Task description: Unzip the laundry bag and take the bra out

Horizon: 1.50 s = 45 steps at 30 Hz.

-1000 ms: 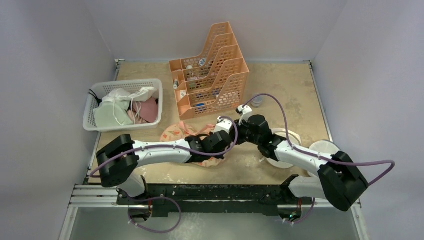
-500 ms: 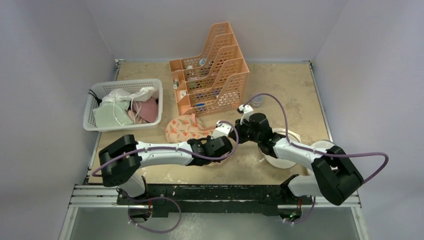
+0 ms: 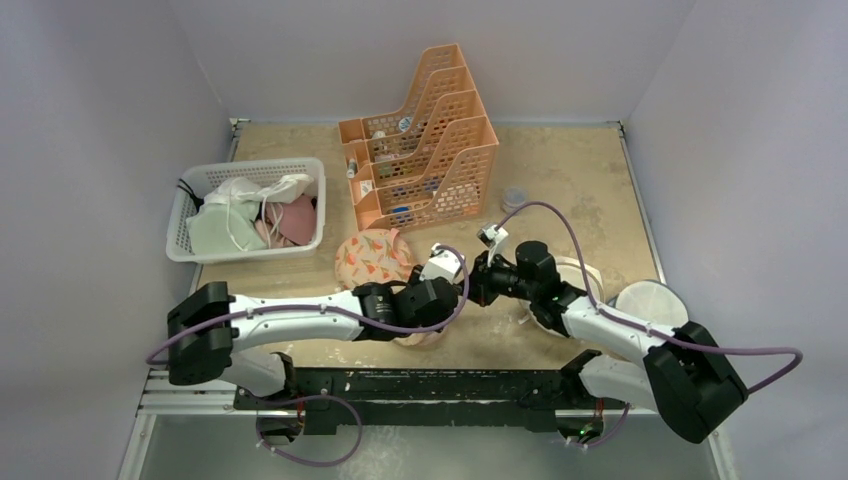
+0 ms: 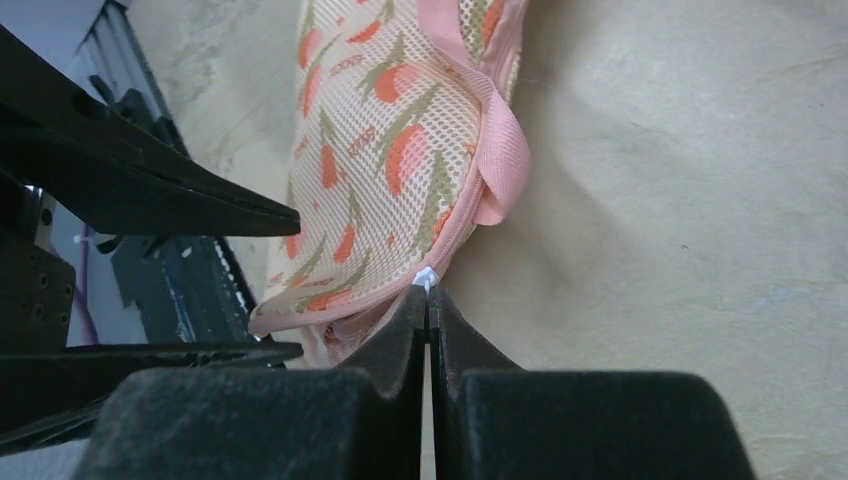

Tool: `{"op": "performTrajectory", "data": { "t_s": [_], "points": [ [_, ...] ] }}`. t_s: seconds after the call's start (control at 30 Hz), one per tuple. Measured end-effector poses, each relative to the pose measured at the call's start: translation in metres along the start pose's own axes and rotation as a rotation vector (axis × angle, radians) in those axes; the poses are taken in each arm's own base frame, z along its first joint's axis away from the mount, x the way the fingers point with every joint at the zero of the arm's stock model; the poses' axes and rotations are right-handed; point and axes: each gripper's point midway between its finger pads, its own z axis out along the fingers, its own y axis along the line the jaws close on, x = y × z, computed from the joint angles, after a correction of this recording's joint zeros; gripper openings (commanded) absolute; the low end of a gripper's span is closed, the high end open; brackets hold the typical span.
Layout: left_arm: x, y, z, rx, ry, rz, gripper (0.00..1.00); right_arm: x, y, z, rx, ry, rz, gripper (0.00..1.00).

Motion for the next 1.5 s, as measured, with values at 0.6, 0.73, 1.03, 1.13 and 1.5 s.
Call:
{"op": "performTrajectory", "data": {
  "t_s": [0.6,0.73,1.03,1.13,1.5],
  "points": [
    [0.005,-0.011,0.020,-0.008,-0.012,0.018,0.19,-0.007,0.029,0.000,-0.164,-0.013,0.001,0.00],
    [0.004,-0.009,0.020,-0.017,-0.016,0.019,0.07,-0.007,0.024,0.001,-0.132,-0.018,0.005,0.00],
    [0.003,-0.014,0.020,0.010,-0.015,0.023,0.00,-0.007,0.004,-0.002,0.009,-0.065,0.082,0.00],
    [0.006,-0.017,0.019,0.029,-0.003,0.043,0.00,-0.003,-0.004,0.002,0.046,-0.055,0.108,0.00],
    [0.015,-0.034,0.011,0.083,0.008,0.119,0.00,-0.009,-0.030,0.013,0.176,-0.051,0.134,0.00]
  ]
}}
